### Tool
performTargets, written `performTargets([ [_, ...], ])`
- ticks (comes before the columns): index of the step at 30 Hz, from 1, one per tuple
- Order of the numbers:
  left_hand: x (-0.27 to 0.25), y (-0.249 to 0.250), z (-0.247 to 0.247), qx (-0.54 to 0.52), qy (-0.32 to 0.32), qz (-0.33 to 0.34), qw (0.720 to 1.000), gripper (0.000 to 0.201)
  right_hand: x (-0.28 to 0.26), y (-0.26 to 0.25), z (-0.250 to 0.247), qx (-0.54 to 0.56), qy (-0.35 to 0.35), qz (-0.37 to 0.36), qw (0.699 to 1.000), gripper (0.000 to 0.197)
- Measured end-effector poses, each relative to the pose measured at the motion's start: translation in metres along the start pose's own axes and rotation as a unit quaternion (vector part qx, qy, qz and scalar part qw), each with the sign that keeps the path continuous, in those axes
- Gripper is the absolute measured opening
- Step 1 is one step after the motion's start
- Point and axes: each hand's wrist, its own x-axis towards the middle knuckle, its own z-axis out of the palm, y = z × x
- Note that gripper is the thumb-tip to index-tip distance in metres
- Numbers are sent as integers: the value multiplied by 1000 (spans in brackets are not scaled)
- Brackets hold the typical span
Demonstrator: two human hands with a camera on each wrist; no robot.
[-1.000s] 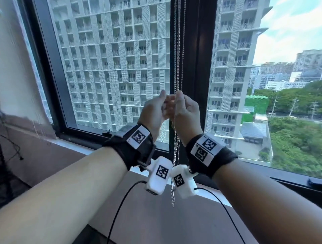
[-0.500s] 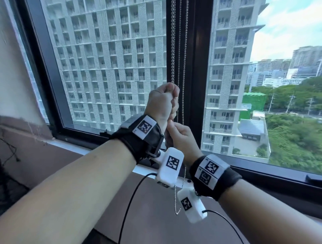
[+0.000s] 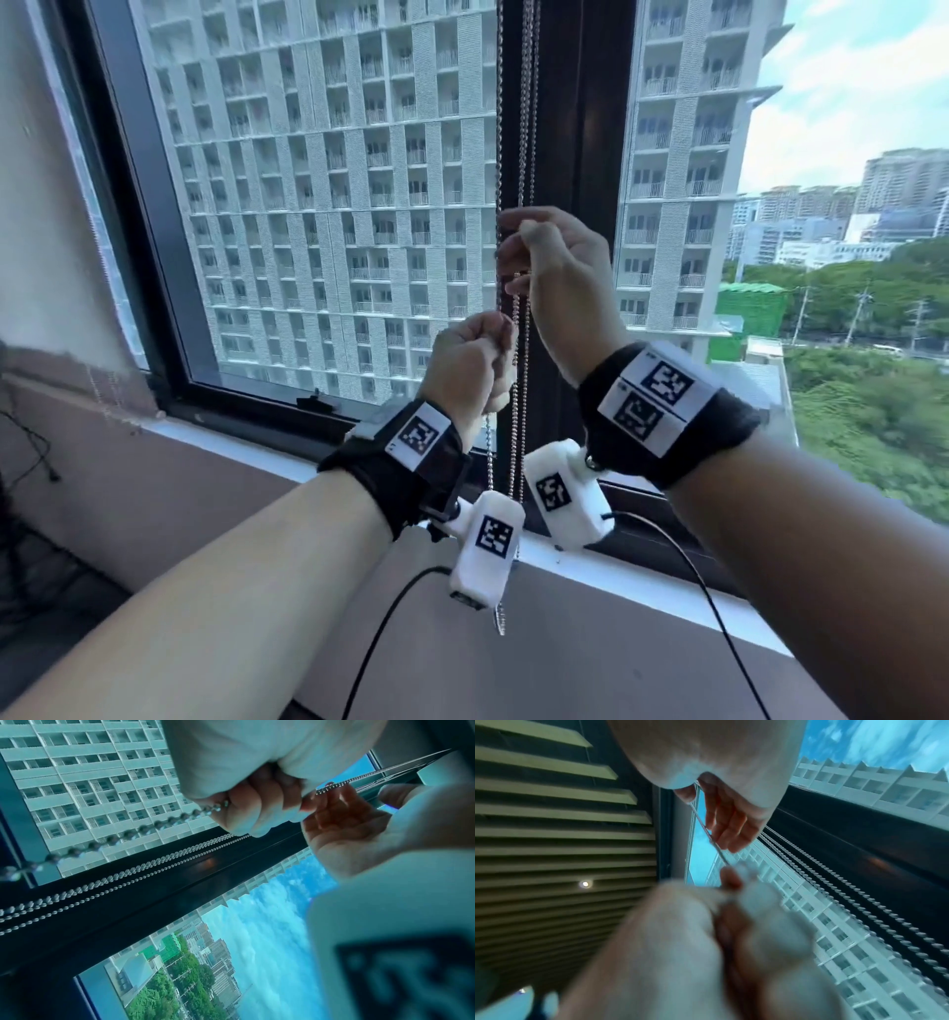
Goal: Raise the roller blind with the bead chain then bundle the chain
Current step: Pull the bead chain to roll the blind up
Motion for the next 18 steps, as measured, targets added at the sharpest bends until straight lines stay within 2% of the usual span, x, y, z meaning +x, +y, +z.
performTargets([
  [6, -10, -6, -4, 17, -4, -9, 1000, 39, 14, -16, 12, 87, -84, 73, 990, 35],
  [9, -15, -7, -2, 16, -28, 0, 999, 53, 12, -12, 18, 111, -54, 81, 989, 38],
  [13, -18, -6, -2, 6, -46, -17, 999, 53, 6, -9, 19, 93, -28, 43, 994, 37],
  [18, -15, 3, -10, 60, -7, -8, 998, 31, -2, 0, 20, 60, -6, 5, 998, 38],
])
